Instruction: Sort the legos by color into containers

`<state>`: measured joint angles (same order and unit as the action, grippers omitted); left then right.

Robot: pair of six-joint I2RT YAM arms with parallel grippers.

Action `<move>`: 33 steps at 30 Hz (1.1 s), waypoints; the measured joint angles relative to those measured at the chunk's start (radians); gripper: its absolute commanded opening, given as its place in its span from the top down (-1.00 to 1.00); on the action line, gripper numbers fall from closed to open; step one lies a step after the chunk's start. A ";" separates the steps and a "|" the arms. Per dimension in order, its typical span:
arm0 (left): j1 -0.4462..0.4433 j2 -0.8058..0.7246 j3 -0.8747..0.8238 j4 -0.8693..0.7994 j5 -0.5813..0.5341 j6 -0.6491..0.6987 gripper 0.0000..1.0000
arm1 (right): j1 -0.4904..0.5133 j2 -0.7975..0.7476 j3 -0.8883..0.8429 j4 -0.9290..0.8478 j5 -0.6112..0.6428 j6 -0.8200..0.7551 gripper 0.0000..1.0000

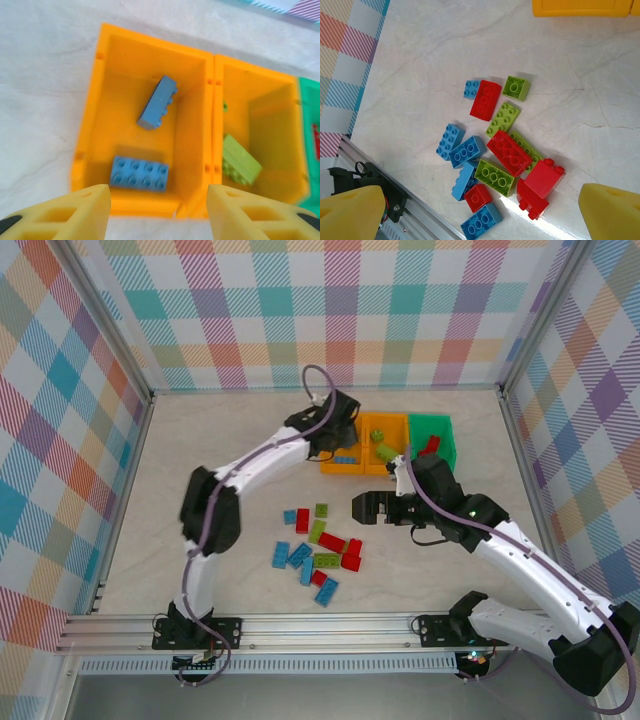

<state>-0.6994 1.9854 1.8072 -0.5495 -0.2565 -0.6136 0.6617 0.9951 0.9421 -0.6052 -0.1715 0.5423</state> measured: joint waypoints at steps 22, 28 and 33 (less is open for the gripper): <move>-0.014 -1.405 -0.979 -0.279 0.515 1.139 -1.00 | 0.274 0.712 0.321 0.002 0.221 0.279 -0.68; -0.014 -1.565 -1.138 -0.285 0.589 1.338 -1.00 | 0.316 0.924 0.528 -0.068 0.246 0.288 -0.39; -0.014 -1.564 -1.167 -0.275 0.597 1.396 -1.00 | 0.331 1.019 0.619 -0.122 0.294 0.285 -0.31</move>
<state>-0.7132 0.4213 0.6399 -0.8249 0.3401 0.7822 0.9928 2.0136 1.5608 -0.7277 0.1223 0.8268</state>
